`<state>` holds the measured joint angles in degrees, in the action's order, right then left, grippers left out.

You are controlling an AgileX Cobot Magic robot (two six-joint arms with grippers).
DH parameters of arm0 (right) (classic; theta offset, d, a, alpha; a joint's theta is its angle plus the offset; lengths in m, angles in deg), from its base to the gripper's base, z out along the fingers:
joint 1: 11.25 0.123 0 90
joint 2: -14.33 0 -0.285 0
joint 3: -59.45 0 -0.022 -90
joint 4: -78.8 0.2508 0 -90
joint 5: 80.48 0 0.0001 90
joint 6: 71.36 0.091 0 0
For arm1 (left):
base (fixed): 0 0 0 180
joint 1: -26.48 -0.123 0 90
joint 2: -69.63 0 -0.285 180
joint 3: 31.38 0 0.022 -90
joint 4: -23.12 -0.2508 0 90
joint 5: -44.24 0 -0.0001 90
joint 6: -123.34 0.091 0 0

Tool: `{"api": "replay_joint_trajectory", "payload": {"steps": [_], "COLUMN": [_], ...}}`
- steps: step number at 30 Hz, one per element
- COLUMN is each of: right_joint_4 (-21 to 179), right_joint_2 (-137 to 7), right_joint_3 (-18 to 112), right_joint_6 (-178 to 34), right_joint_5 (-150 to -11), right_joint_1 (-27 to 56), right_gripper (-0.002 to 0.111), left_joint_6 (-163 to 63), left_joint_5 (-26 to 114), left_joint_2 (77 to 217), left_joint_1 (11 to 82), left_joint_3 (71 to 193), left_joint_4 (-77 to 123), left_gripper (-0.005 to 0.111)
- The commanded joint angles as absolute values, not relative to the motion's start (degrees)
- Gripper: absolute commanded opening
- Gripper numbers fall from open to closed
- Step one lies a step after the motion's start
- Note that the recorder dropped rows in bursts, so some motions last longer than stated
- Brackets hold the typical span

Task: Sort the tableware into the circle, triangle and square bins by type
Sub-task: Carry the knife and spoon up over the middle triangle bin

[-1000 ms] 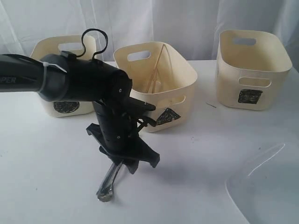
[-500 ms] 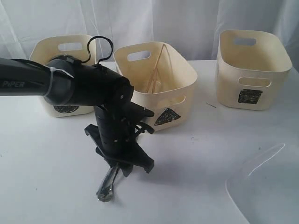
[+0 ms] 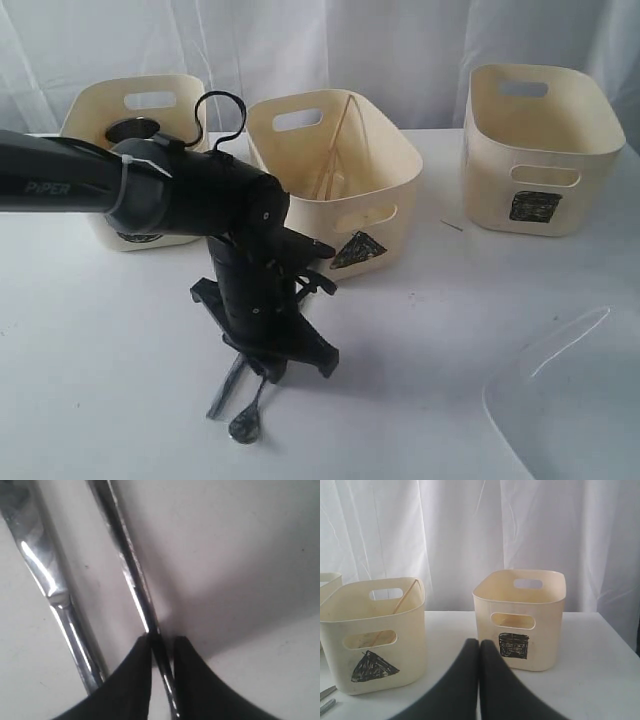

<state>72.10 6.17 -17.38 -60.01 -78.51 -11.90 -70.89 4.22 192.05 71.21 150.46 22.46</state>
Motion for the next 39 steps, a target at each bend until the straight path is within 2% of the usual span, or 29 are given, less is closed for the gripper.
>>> {"api": "replay_joint_trajectory", "payload": {"steps": [1, 6, 11, 20, 29, 35, 39], "right_joint_4": [71.65, 71.65, 71.65, 71.65, 71.65, 71.65, 71.65], "right_joint_2": [6.55, 6.55, 6.55, 6.55, 6.55, 6.55, 6.55], "right_joint_3": [-17.76, -17.76, -17.76, -17.76, -17.76, -17.76, -17.76], "right_joint_6": [-59.94, -59.94, -59.94, -59.94, -59.94, -59.94, -59.94], "right_joint_5": [-78.74, -78.74, -78.74, -78.74, -78.74, -78.74, -78.74], "right_joint_1": [-11.69, -11.69, -11.69, -11.69, -11.69, -11.69, -11.69], "right_gripper": [0.0, 0.0, 0.0, 0.0, 0.0, 0.0, 0.0], "left_joint_6": [-69.94, -69.94, -67.0, -62.17, -45.7, -43.79, -43.36], "left_joint_5": [3.76, 3.53, 0.33, -0.25, 0.19, 8.16, 13.04], "left_joint_2": [191.97, 191.97, 191.53, 187.21, 182.42, 178.52, 177.68], "left_joint_1": [71.24, 71.24, 71.24, 71.24, 71.24, 71.24, 71.24], "left_joint_3": [150.1, 150.1, 150.1, 150.1, 150.21, 150.87, 155.59], "left_joint_4": [24.24, 24.24, 24.37, 27.68, 48.87, 49.04, 44.72], "left_gripper": [0.019, 0.017, 0.0, 0.0, 0.0, 0.0, 0.0]}}
